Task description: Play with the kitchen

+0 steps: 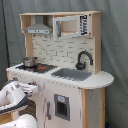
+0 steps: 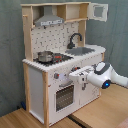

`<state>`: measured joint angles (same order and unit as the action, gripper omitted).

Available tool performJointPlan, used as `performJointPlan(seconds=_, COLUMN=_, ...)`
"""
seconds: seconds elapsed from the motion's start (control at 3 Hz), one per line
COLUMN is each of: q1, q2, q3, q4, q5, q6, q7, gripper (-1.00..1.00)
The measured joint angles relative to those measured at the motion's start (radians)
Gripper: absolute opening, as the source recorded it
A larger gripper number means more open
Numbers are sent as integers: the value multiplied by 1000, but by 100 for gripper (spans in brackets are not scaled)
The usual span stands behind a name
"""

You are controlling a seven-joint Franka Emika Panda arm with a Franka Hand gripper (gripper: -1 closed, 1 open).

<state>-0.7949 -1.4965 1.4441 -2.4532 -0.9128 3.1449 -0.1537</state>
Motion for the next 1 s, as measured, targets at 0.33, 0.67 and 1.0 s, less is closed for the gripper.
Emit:
performJointPlan(seconds=0.33, q1=1, q2=13, q3=0, q4=10, q5=7, q6=5, q7=178, gripper=100)
performJointPlan(seconds=0.67, q1=2, q2=13, q3=0, q4=11, q5=7, q6=6, q7=278, gripper=100)
performJointPlan(seconds=1.0, q1=32, q2=28, q3=-6, q4=-11, q5=7, q6=-55, q7=347, gripper=100)
